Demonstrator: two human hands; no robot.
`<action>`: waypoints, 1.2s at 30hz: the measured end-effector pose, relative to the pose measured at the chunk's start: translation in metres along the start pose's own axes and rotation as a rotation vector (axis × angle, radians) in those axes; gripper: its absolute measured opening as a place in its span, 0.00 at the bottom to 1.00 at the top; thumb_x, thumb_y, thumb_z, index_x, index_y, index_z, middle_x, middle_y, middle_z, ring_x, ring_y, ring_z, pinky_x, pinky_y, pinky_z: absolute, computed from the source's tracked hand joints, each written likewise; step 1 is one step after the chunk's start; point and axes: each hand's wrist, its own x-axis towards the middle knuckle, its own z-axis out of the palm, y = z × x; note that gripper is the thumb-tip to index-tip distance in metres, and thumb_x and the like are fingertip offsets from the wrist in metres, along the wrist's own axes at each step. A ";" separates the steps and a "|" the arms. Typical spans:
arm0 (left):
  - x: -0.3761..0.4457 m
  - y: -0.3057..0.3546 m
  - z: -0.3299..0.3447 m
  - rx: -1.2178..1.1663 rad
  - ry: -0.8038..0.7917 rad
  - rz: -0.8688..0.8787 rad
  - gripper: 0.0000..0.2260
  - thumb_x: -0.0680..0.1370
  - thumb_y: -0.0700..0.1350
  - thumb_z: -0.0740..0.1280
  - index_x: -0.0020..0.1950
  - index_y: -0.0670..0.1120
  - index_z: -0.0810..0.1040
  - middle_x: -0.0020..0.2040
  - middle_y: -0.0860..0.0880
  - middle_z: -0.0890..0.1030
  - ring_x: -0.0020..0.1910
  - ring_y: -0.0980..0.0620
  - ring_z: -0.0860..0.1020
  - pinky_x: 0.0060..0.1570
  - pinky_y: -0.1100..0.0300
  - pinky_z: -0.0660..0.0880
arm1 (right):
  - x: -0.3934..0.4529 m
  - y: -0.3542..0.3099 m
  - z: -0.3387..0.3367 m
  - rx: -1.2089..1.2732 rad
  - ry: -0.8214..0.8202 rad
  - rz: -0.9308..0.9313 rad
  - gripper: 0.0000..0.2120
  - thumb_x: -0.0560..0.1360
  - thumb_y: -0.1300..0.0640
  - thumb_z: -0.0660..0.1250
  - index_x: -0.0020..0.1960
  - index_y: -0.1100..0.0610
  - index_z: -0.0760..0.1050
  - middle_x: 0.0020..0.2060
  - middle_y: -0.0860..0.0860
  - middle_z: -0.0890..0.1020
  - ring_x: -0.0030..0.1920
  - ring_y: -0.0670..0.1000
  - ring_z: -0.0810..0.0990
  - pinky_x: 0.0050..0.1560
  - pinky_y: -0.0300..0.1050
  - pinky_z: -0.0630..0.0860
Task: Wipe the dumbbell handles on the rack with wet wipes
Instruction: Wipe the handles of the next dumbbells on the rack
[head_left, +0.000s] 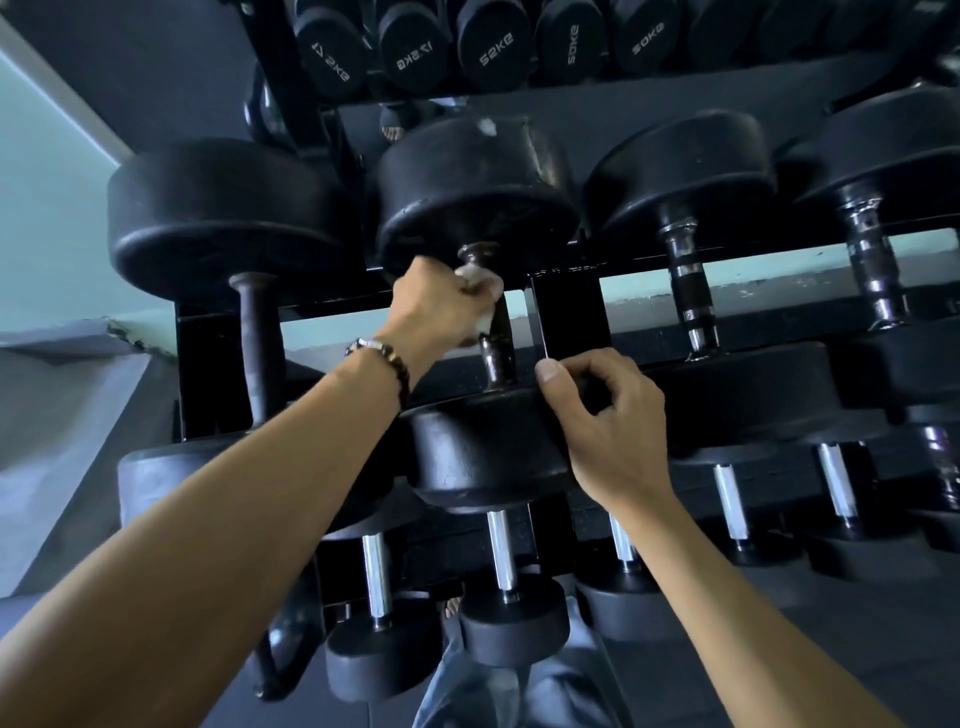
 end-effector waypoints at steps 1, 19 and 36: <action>-0.009 -0.004 0.000 0.065 -0.028 0.010 0.14 0.73 0.54 0.74 0.35 0.45 0.81 0.29 0.51 0.77 0.31 0.54 0.77 0.35 0.61 0.76 | 0.000 -0.001 0.000 0.000 0.008 -0.006 0.20 0.72 0.35 0.62 0.40 0.51 0.80 0.38 0.42 0.80 0.46 0.46 0.79 0.50 0.51 0.76; -0.032 0.006 -0.007 0.035 -0.201 -0.072 0.09 0.77 0.47 0.73 0.41 0.43 0.79 0.29 0.50 0.77 0.28 0.55 0.74 0.28 0.67 0.70 | -0.001 -0.002 -0.001 0.005 -0.014 0.016 0.21 0.72 0.34 0.62 0.41 0.51 0.81 0.40 0.43 0.81 0.47 0.48 0.79 0.52 0.54 0.76; -0.043 -0.002 -0.025 0.350 -0.448 -0.007 0.09 0.76 0.53 0.73 0.42 0.48 0.81 0.30 0.55 0.73 0.30 0.61 0.70 0.22 0.74 0.63 | 0.000 -0.002 -0.002 0.017 -0.016 0.001 0.19 0.72 0.34 0.62 0.39 0.49 0.79 0.39 0.42 0.81 0.48 0.47 0.79 0.54 0.54 0.75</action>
